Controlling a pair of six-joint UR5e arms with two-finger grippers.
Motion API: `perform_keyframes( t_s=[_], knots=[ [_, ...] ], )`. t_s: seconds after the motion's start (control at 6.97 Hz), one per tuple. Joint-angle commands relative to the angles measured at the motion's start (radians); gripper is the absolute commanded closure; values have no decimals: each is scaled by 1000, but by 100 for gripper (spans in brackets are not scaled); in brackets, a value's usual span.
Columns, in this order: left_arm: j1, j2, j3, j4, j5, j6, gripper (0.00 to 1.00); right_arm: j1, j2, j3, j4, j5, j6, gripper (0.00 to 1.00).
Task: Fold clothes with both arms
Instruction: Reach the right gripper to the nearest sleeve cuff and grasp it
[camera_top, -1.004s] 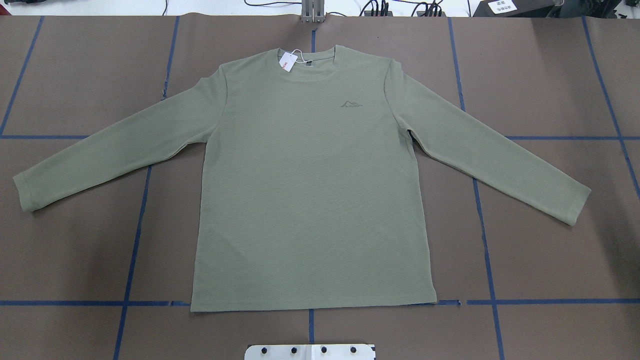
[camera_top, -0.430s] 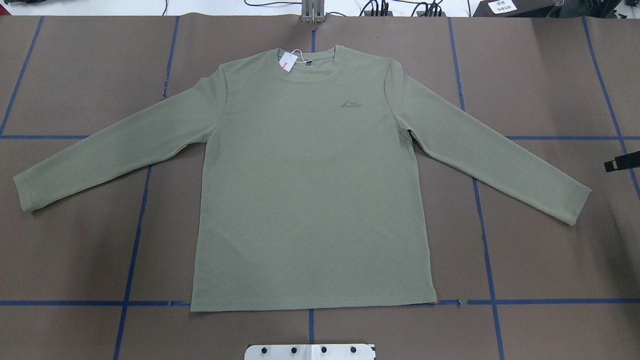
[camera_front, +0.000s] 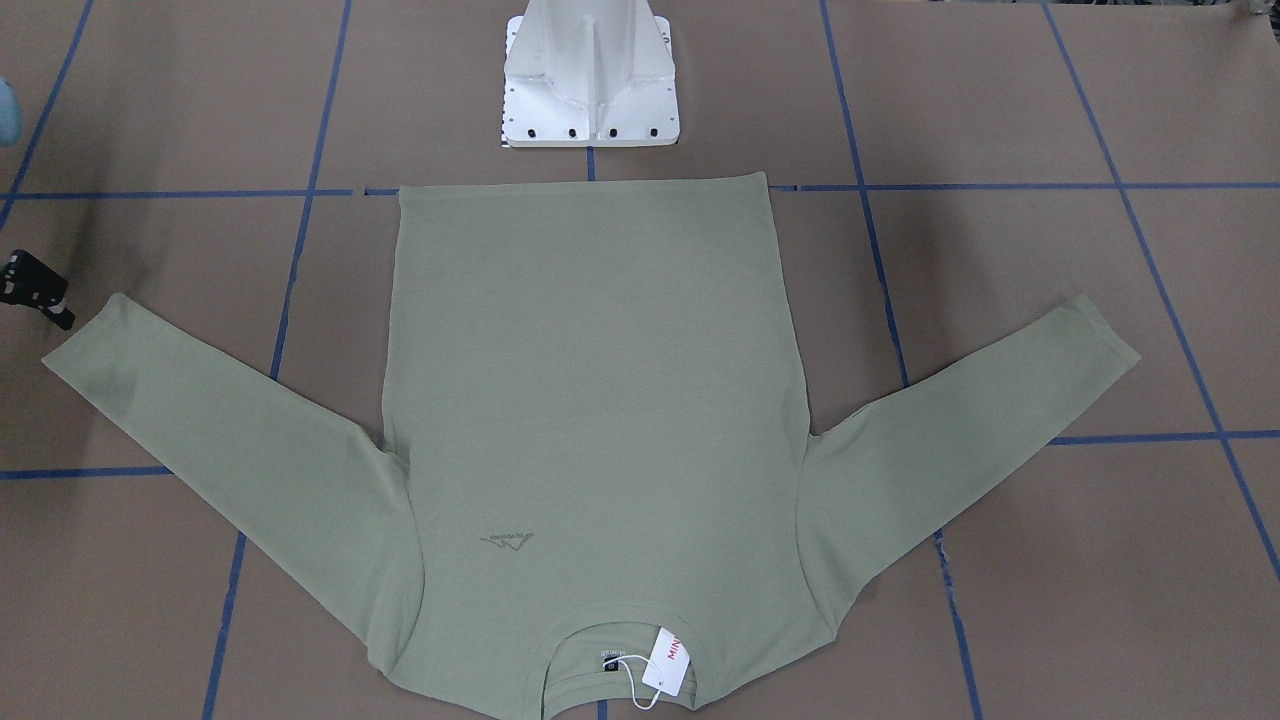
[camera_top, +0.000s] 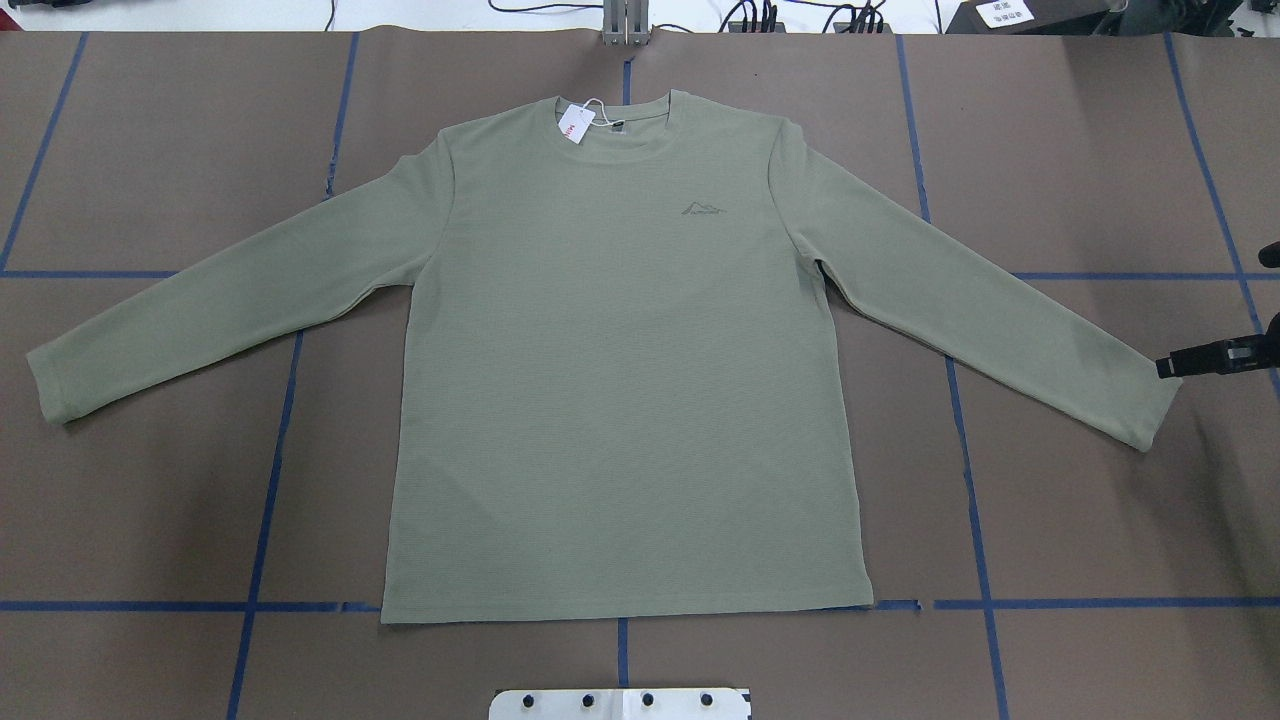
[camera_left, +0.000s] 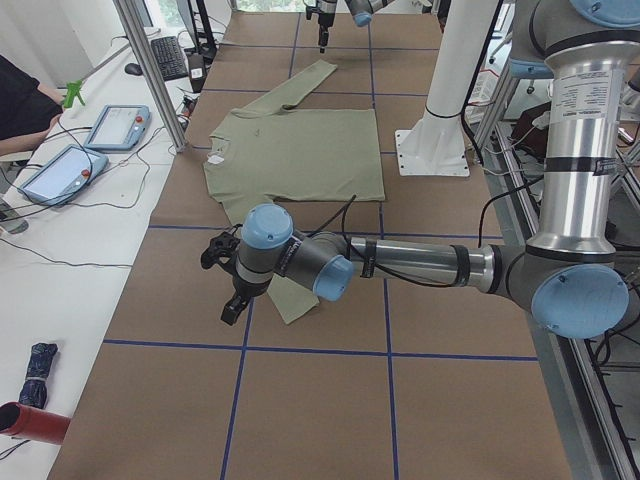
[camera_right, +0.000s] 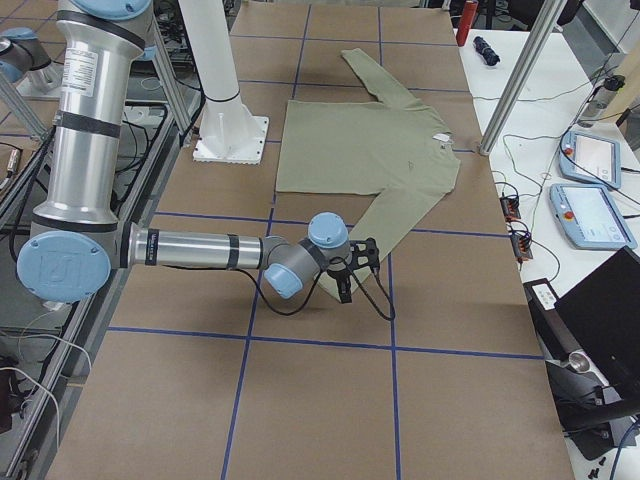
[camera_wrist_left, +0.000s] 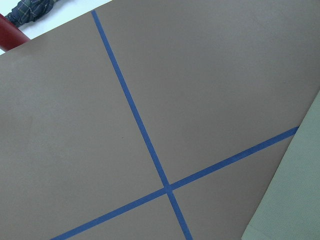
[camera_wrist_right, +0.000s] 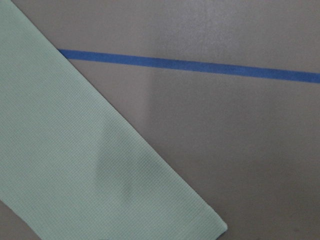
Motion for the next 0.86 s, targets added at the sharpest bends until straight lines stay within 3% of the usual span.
perform_keyframes(
  t_s=[0.0, 0.72],
  knots=[
    [0, 0, -1, -8, 0, -9, 0, -63, -11, -5, 2, -37, 23, 0],
    [0, 3, -1, -14, 0, -10, 0, -74, -11, -49, 1, -26, 22, 0]
  ],
)
